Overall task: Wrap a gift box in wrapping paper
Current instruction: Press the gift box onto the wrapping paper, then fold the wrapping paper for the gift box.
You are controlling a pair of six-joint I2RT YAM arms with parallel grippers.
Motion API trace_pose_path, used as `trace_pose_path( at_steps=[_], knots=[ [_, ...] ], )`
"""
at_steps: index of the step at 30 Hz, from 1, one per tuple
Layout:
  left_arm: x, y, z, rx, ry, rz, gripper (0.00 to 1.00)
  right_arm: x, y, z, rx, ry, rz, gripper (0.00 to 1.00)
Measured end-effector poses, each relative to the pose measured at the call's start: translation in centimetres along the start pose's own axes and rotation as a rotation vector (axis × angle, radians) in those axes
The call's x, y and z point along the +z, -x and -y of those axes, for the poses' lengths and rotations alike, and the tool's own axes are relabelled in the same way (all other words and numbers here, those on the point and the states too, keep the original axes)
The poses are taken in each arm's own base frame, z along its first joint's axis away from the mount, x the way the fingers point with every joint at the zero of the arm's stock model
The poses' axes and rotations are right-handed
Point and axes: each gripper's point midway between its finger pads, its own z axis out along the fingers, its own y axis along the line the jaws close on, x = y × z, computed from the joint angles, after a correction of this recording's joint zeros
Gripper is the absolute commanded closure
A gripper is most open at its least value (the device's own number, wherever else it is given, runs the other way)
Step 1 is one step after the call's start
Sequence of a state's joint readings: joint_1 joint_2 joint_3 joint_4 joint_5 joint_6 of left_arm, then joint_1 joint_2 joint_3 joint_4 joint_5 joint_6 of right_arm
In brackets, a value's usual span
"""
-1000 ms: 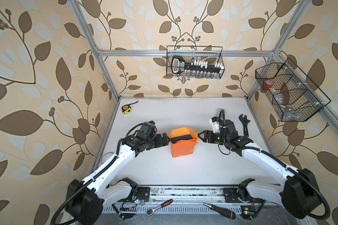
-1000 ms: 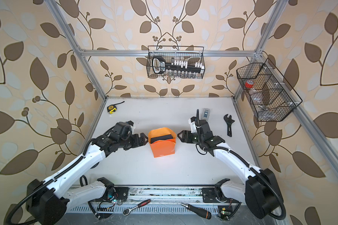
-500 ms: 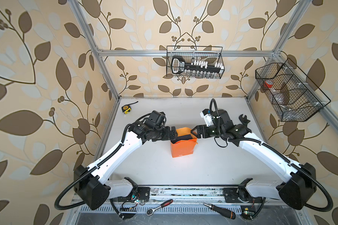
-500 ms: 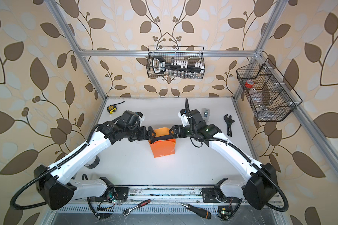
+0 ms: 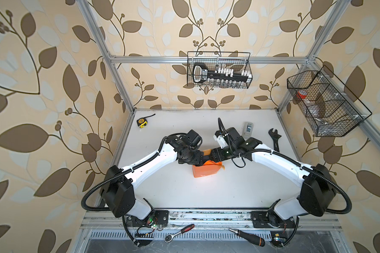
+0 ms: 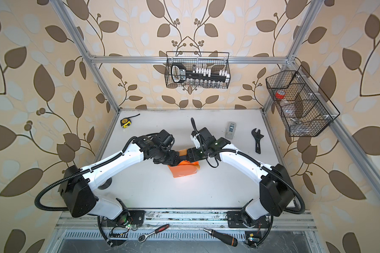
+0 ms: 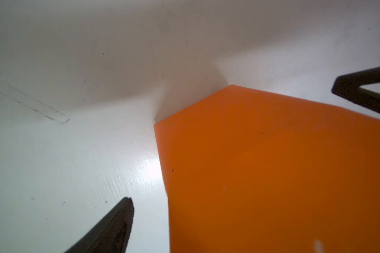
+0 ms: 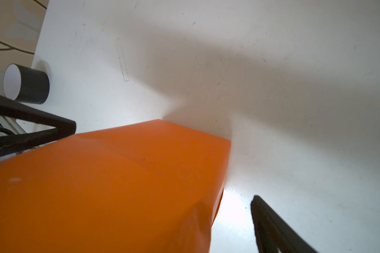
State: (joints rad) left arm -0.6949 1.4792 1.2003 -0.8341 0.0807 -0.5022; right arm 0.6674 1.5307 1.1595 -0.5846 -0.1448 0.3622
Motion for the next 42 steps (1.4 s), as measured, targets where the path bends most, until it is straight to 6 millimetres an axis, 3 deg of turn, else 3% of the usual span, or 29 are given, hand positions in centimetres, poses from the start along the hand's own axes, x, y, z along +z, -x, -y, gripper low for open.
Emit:
trace_pose_path(
  at_steps=[6,17,19,23,25,31,37,40,42],
  knots=[
    [1.0,0.9,0.5,0.003,-0.014,0.029,0.31,1.3,0.1,-0.7,-0.033,-0.015,0.013,0.22],
    [1.9,1.4,1.2,0.005,-0.035,0.064,0.32,2.0,0.5,-0.8,-0.048,-0.025,0.055,0.22],
    [1.8,1.4,1.2,0.002,-0.038,0.069,0.25,1.8,0.5,-0.8,-0.049,-0.027,0.059,0.21],
    [1.1,1.4,0.8,-0.002,-0.006,0.067,0.02,1.1,0.5,-0.6,-0.049,-0.040,0.060,0.17],
    [0.5,1.3,0.8,0.010,0.011,0.057,0.01,0.4,0.6,-0.4,-0.044,-0.047,0.057,0.13],
    [-3.4,3.4,1.8,0.017,-0.022,0.128,0.01,-4.0,3.4,0.6,0.006,-0.029,0.158,0.07],
    [-11.6,5.4,0.7,-0.035,-0.116,0.358,0.01,-10.0,6.2,2.1,0.059,0.047,0.349,0.06],
    [-15.5,4.9,0.2,-0.034,-0.178,0.499,0.01,-12.4,5.5,3.6,0.082,0.088,0.447,0.00],
    [-16.3,3.6,-0.4,-0.030,-0.213,0.557,0.01,-13.1,4.1,5.1,0.116,0.087,0.489,0.00]
  ],
)
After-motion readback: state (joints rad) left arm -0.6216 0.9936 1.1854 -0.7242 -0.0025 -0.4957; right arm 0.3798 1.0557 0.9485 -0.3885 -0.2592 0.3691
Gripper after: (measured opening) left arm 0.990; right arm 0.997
